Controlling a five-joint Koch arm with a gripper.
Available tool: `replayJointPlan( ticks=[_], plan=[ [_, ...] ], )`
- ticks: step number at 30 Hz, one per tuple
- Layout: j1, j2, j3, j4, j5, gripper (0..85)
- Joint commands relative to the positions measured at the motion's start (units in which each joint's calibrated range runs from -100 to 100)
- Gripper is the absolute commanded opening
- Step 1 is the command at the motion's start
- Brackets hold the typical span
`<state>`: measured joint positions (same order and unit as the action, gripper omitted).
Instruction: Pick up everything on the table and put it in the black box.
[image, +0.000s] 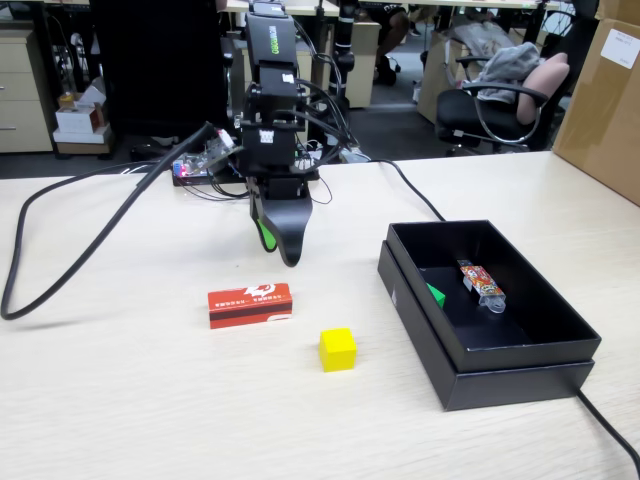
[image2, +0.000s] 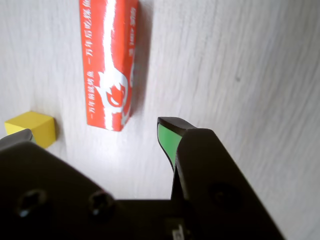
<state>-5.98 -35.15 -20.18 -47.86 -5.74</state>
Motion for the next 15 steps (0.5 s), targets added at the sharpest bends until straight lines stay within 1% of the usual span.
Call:
replayJointPlan(
  ticks=[1, 3, 15],
  plan=[
    [-0.83, 0.9, 2.59, 5.4, -0.83, 47.2],
    [-1.42, 4.0, 3.77, 6.78, -1.17, 47.2],
    [-4.25, 17.08, 10.57, 6.87, -2.25, 47.1]
  ],
)
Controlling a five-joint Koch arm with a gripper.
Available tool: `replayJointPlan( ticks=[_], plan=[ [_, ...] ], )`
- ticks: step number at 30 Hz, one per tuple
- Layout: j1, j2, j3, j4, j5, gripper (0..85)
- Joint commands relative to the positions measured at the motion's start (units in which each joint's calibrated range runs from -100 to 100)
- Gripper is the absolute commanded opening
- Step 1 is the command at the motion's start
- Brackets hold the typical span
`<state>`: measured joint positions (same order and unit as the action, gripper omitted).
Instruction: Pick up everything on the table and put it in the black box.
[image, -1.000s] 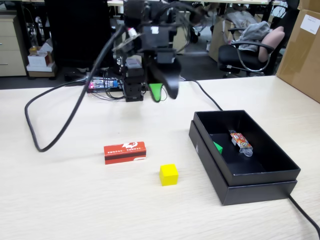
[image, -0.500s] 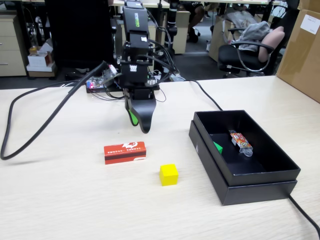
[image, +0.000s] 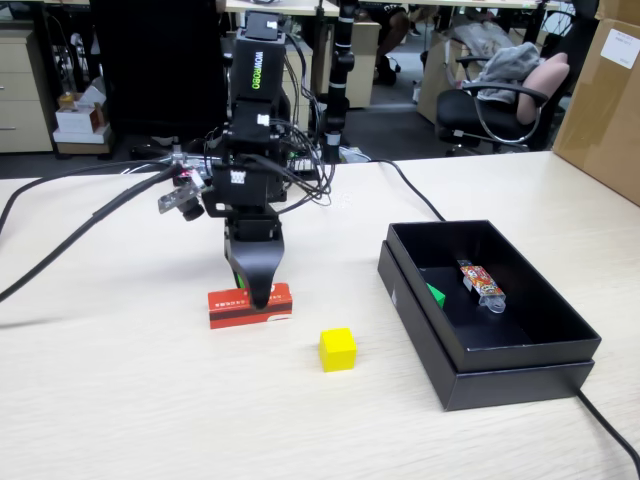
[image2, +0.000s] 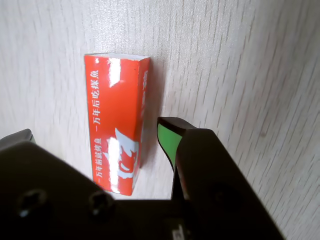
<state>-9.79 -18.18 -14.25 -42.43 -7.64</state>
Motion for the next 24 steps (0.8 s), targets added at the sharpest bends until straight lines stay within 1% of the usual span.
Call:
replayJointPlan(
  ticks=[1, 3, 5, 6, 9, 13, 16, 17, 19, 21, 22, 24],
  plan=[
    [-0.49, 0.56, 4.73, 1.44, -0.49, 46.4],
    [-0.54, 1.25, 4.73, 1.44, -0.63, 43.0],
    [-0.54, 1.71, 4.46, 1.44, -0.98, 41.6],
    [-0.54, 1.82, 4.18, 1.44, -1.07, 38.2],
    [-0.54, 1.82, 3.91, 1.44, -1.07, 24.3],
    [-0.54, 1.94, 3.64, 1.53, -1.03, 11.0],
    [-0.54, 1.94, 3.37, 1.53, -1.03, 3.5],
    [-0.59, 1.71, 3.37, 1.53, -1.03, 1.6],
    [-0.59, -0.93, 2.55, 1.35, -0.98, 1.1],
    [-0.29, -6.44, 2.37, -2.62, -0.68, 1.1],
    [0.59, -11.94, 2.28, -6.08, -0.1, 1.1],
    [2.0, -18.71, 1.19, -8.93, 0.59, 1.1]
  ],
)
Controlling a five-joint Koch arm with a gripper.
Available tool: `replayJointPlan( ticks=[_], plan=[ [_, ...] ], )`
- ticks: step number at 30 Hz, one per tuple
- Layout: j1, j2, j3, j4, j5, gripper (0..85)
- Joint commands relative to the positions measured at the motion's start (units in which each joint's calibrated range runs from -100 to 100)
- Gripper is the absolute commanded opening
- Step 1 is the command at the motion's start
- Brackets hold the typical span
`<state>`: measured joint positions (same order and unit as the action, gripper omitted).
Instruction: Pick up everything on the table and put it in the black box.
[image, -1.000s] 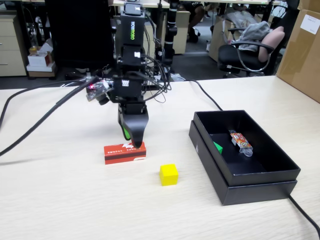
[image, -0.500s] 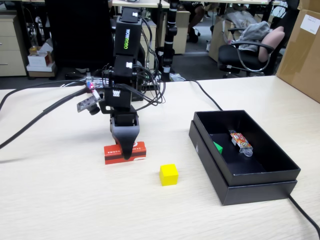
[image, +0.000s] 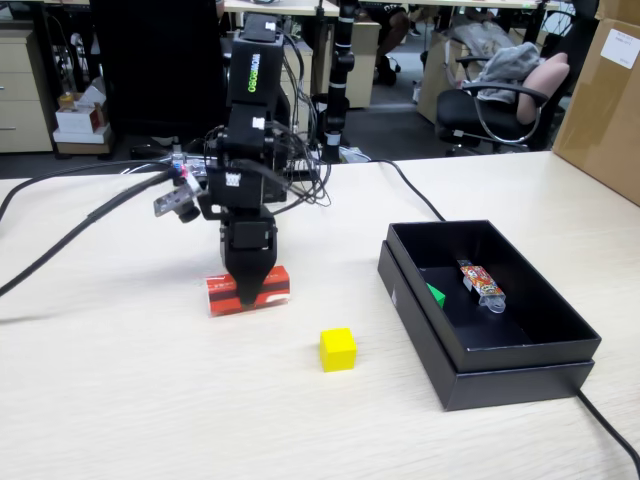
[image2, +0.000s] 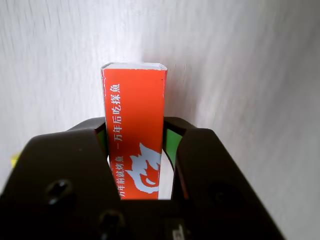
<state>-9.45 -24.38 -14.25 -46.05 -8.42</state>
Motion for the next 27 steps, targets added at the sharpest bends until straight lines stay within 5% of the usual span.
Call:
replayJointPlan(
  ticks=[1, 7, 12, 16, 27],
  plan=[
    [2.54, -16.41, 0.01, -5.74, 1.71, 1.1],
    [11.33, -45.44, -11.14, -5.74, 4.54, 1.1],
    [17.63, -48.88, -8.6, -5.74, 7.77, 1.1],
    [21.64, -20.77, 20.05, -5.74, 11.23, 1.1],
    [26.37, 2.18, 28.03, -5.31, 13.92, 1.1]
  ],
)
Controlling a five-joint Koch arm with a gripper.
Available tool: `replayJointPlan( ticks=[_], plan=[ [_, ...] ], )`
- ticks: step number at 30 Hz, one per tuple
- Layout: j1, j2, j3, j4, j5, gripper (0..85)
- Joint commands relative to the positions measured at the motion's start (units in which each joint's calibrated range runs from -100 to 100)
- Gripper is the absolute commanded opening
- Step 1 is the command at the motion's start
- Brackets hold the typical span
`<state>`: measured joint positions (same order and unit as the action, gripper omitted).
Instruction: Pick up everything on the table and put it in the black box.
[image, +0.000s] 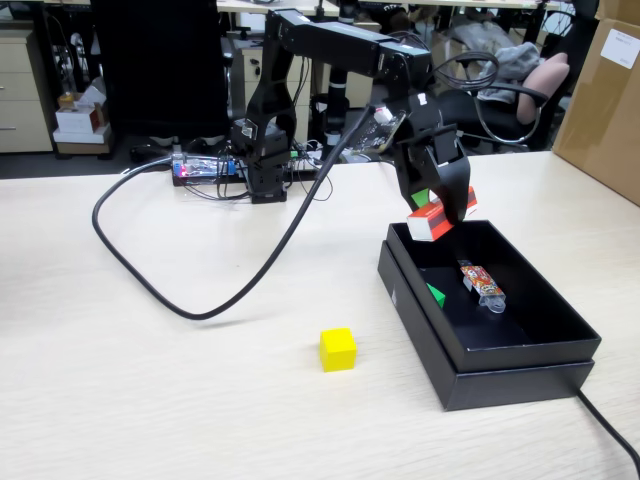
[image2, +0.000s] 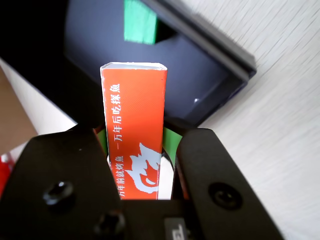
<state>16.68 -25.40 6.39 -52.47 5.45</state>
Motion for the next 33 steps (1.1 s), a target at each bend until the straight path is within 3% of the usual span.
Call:
replayJointPlan(
  ticks=[1, 11, 14, 17, 20, 25, 33],
  plan=[
    [0.24, 4.0, 7.57, 1.11, 0.05, 1.1],
    [-1.51, 10.65, 2.58, 4.91, 0.15, 1.9],
    [-1.61, 10.54, 0.04, 5.43, -0.39, 13.2],
    [-1.66, 10.54, -0.95, 5.43, -0.63, 14.2],
    [-1.66, 9.85, -1.77, 5.43, -0.88, 27.5],
    [-1.66, 7.09, -1.86, 5.43, -0.93, 39.2],
    [-1.32, -12.76, -0.5, 4.13, -0.88, 41.6]
  ],
)
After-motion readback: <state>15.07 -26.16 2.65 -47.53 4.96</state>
